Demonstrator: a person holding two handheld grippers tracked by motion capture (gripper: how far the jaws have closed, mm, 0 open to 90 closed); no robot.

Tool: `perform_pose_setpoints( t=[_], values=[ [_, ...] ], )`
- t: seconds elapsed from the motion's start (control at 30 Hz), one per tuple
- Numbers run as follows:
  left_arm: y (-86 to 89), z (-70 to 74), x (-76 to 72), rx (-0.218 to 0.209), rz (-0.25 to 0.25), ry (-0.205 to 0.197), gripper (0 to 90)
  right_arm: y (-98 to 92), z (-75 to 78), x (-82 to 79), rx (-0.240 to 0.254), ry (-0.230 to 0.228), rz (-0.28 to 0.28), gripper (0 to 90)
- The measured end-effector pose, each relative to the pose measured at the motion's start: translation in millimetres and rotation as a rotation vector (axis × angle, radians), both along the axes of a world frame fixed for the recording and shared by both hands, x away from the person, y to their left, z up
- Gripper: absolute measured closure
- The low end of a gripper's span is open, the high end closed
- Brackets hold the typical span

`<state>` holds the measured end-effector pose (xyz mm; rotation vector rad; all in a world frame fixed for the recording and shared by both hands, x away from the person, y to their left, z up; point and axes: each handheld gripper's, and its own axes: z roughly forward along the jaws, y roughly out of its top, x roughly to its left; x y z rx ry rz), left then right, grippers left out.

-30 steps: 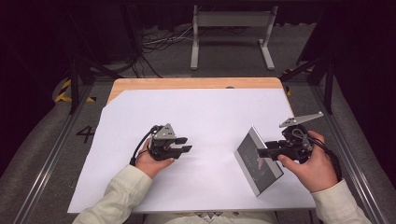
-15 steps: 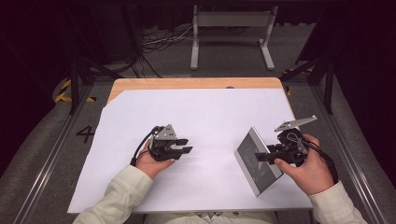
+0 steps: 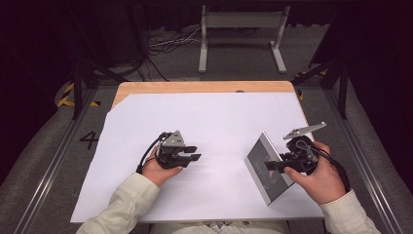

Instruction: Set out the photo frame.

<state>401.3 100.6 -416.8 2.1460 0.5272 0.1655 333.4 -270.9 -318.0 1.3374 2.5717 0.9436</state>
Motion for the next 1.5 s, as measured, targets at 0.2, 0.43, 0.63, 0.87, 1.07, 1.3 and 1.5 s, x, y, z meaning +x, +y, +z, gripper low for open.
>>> perform_pose_setpoints(
  t=[0.2, 0.43, 0.63, 0.87, 1.07, 1.3, 1.5],
  values=[
    [0.1, -0.2, -0.1, -0.001, 0.000, 0.006, 65.2, 0.9, 1.8, -1.7, -0.027, -0.011, -0.018, 67.1],
    [-1.5, -1.5, -0.4, -0.001, -0.008, 0.010, 65.3, 2.8, 3.8, -5.7, -0.084, -0.056, -0.048, 78.0],
    [-1.3, -1.7, -0.2, 0.000, -0.007, 0.014, 65.5, 2.4, 4.8, -5.9, -0.068, -0.060, -0.036, 82.8],
    [0.1, -1.2, -0.2, -0.002, -0.004, 0.015, 65.6, 7.5, 11.7, -5.1, -0.079, -0.084, -0.001, 83.9],
    [6.7, -0.3, -0.9, -0.006, 0.017, 0.014, 65.4, 12.8, 21.0, -2.4, -0.085, -0.114, 0.046, 83.9],
    [15.5, -0.7, -3.6, -0.009, 0.046, 0.014, 64.6, 20.6, 30.3, 6.1, -0.100, -0.150, 0.092, 83.8],
    [25.2, -0.7, -7.0, -0.013, 0.075, 0.012, 64.4, 29.2, 38.7, 16.6, -0.113, -0.172, 0.152, 83.9]
  ],
)
